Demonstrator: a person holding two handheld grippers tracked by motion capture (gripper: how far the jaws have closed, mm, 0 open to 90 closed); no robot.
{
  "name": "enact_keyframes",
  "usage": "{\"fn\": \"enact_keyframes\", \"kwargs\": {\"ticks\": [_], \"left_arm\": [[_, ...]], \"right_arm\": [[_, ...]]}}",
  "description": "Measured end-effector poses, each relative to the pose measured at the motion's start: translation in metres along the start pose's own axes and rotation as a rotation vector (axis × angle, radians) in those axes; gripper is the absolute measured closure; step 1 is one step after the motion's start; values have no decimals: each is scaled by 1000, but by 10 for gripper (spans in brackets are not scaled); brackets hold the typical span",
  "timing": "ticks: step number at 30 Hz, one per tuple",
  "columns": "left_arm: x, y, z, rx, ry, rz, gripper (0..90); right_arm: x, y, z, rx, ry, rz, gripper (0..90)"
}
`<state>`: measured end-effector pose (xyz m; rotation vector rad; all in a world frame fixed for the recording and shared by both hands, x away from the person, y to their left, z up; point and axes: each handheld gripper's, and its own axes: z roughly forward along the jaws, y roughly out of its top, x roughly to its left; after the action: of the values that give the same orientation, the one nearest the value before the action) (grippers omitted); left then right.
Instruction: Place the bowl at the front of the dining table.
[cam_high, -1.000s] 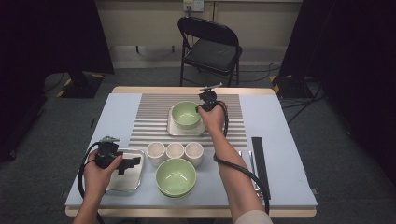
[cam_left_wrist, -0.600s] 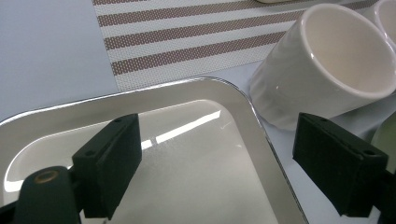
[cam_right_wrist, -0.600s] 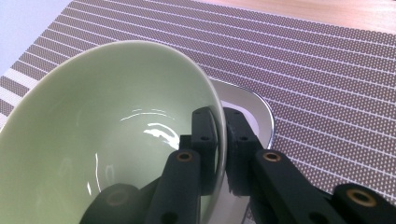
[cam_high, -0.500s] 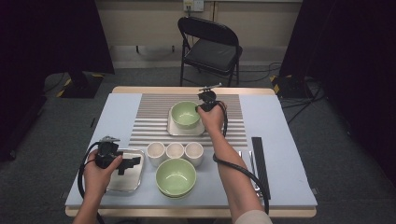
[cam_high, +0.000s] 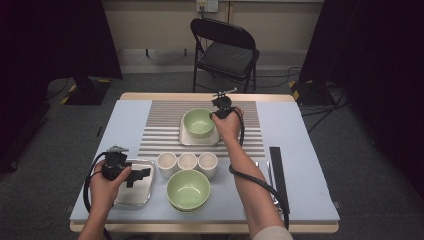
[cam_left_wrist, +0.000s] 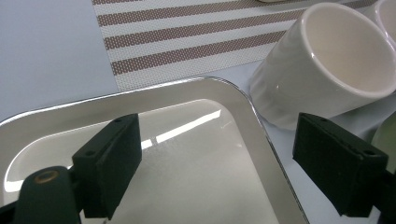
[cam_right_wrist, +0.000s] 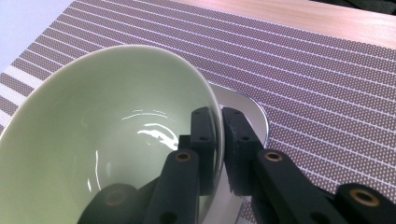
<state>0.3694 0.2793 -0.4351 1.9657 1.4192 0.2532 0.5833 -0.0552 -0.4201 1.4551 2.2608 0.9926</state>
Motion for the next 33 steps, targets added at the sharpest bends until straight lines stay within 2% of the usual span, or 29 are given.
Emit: {"fn": "enact_keyframes", "kwargs": {"ticks": [4, 9, 14, 19, 25, 33], "left_arm": [[-1, 0, 0, 1, 1, 8, 154], [-2, 1, 0, 0, -2, 7, 154], [-2, 1, 1, 3, -2, 10, 154], [-2, 1, 1, -2, -1, 5, 154], [-3, 1, 1, 3, -2, 10, 154], [-3, 1, 1, 1, 2, 8, 154]], "right_arm": [[-1, 0, -2, 6, 1, -2, 825], [-2, -2, -4, 7, 4, 9, 774], [-4, -1, -7, -6, 10, 7, 626], [-5, 0, -9, -19, 24, 20, 559], [-6, 0, -10, -27, 24, 13, 493], [-5, 0, -13, -37, 28, -21, 409]]}}
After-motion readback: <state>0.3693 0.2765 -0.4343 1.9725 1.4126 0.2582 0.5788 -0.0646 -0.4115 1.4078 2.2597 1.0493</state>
